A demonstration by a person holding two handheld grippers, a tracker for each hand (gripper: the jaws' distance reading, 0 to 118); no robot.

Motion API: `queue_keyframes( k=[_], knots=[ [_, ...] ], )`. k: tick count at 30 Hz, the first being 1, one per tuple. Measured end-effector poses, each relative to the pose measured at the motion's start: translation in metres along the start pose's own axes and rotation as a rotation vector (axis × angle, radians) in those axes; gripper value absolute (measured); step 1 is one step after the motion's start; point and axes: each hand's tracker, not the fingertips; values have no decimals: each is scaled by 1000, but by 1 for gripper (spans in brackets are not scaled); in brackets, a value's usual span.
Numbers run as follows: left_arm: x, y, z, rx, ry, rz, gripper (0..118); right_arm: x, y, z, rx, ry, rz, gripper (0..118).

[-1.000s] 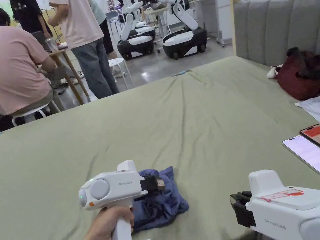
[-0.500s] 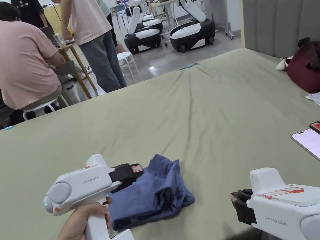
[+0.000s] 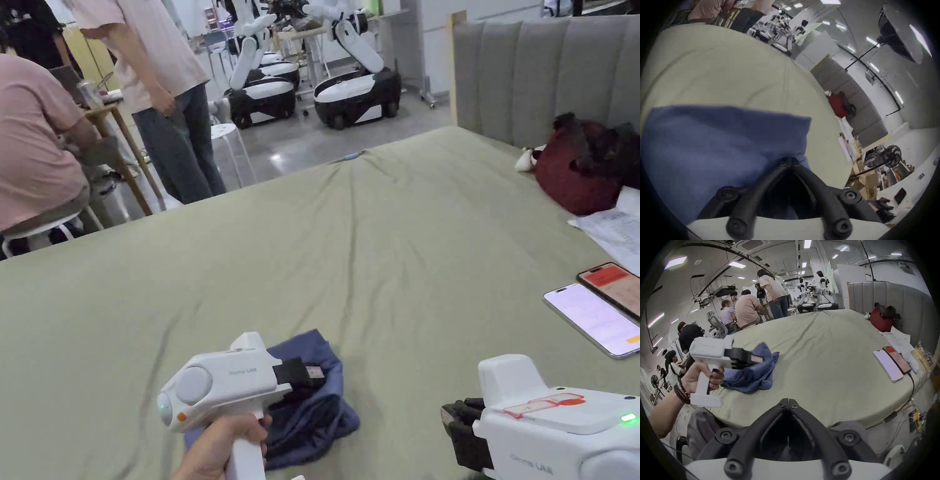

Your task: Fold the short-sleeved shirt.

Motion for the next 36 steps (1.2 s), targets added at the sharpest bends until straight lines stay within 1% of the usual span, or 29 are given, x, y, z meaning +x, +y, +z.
queue_keyframes(
  k=[2, 3, 4, 6, 8, 10, 11, 13, 16, 18, 20, 21, 22, 24, 25, 26, 27, 28, 29, 30, 31, 32, 33, 34, 35, 36],
  knots=[
    [-2, -4, -17, -30, 13, 10, 0, 2, 1, 0, -6, -37, -7, 0],
    [-5, -5, -20, -33, -1, 56, 0, 3, 2, -2, -8, -49, -9, 0],
    [-7, -5, -18, -21, -39, 86, 0, 3, 4, -6, -9, -52, -10, 0],
    [-7, -1, -3, -11, -55, 82, 0, -2, 10, -16, -16, -48, -11, 0],
    [-7, 0, 19, 13, -67, 42, 0, -12, 20, -30, -31, -24, 19, 0],
    [-13, 2, 49, 61, -46, -15, 0, -29, 37, -48, -18, 21, 82, 0],
    [-18, 2, 62, 78, -34, -19, 0, -36, 45, -58, -7, 42, 99, 0],
    [-31, 1, 92, 114, -16, -3, 0, -52, 64, -79, 2, 88, 128, 0],
    [-53, -2, 128, 170, 15, 37, 0, -71, 89, -118, -2, 114, 171, 0],
    [-64, -6, 144, 189, 44, 49, 1, -77, 99, -146, -32, 134, 171, 0],
    [-76, -8, 157, 211, 66, 75, 5, -75, 100, -173, -107, 143, 169, 0],
    [-82, -10, 162, 221, 61, 98, 25, -74, 98, -186, -144, 127, 163, 0],
    [-86, -11, 163, 230, 58, 116, 51, -71, 93, -197, -190, 101, 161, 0],
    [-93, -14, 165, 244, 84, 144, 111, -61, 80, -214, -254, 73, 164, 0],
    [-96, -16, 165, 251, 78, 151, 118, -55, 75, -219, -233, 89, 156, 0],
    [-98, -16, 161, 257, 59, 151, 118, -50, 71, -216, -191, 125, 120, 0],
    [-100, -16, 156, 252, 47, 157, 114, -47, 70, -211, -165, 139, 97, 0],
    [-102, -16, 147, 236, 40, 167, 111, -45, 70, -209, -174, 137, 89, 0],
    [-104, -16, 137, 210, 45, 175, 111, -45, 70, -209, -177, 134, 91, 0],
    [-103, -16, 125, 183, 66, 199, 109, -46, 70, -209, -176, 135, 96, 0],
    [-104, -16, 115, 164, 89, 225, 101, -48, 70, -209, -175, 134, 107, 0],
    [-104, -16, 105, 147, 99, 240, 88, -48, 70, -208, -174, 133, 114, 0],
    [-104, -17, 95, 144, 96, 250, 64, -48, 70, -208, -174, 132, 120, 0],
    [-103, -17, 87, 147, 115, 260, 54, -48, 70, -208, -174, 129, 124, 0],
    [-101, -17, 83, 155, 144, 252, 47, -48, 69, -209, -173, 130, 125, 0],
    [-99, -17, 84, 162, 134, 242, 30, -47, 69, -210, -172, 132, 120, 0]
  ],
)
